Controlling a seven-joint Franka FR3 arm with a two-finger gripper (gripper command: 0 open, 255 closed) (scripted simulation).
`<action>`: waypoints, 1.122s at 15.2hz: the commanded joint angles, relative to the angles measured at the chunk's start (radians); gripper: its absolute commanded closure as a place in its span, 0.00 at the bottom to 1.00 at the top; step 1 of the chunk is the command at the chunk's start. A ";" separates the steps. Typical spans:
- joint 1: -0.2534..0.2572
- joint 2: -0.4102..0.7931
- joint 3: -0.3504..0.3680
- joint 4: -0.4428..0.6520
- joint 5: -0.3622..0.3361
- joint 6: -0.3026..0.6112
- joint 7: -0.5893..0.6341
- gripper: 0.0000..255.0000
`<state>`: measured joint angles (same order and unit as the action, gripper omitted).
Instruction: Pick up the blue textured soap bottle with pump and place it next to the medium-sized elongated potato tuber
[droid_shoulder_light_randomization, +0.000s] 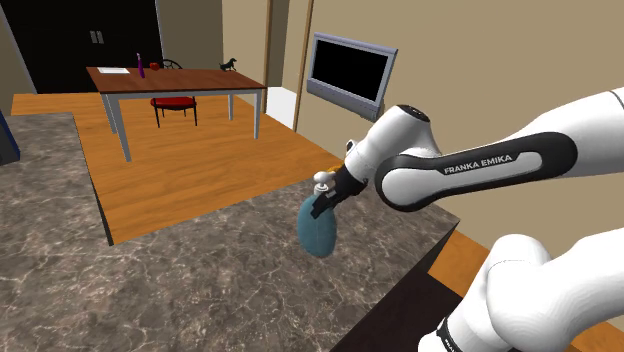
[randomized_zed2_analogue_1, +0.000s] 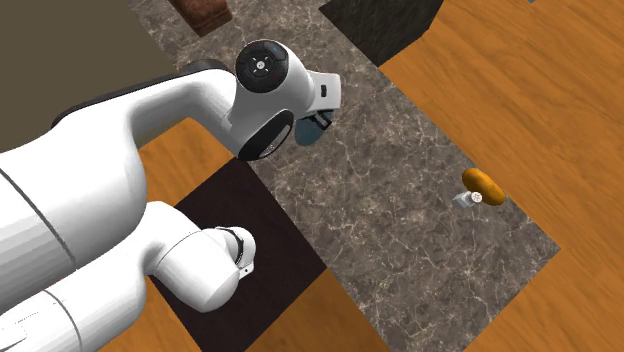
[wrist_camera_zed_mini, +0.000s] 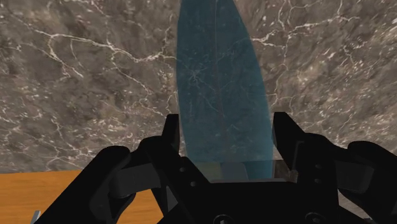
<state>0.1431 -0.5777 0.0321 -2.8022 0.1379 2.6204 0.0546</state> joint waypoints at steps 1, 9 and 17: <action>-0.003 -0.019 0.002 0.017 -0.004 -0.036 0.005 1.00; -0.013 -0.076 0.004 0.092 -0.017 -0.168 0.018 1.00; -0.019 -0.111 0.003 0.179 -0.027 -0.289 0.028 1.00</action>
<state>0.1245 -0.6813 0.0348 -2.6335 0.1118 2.3480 0.0804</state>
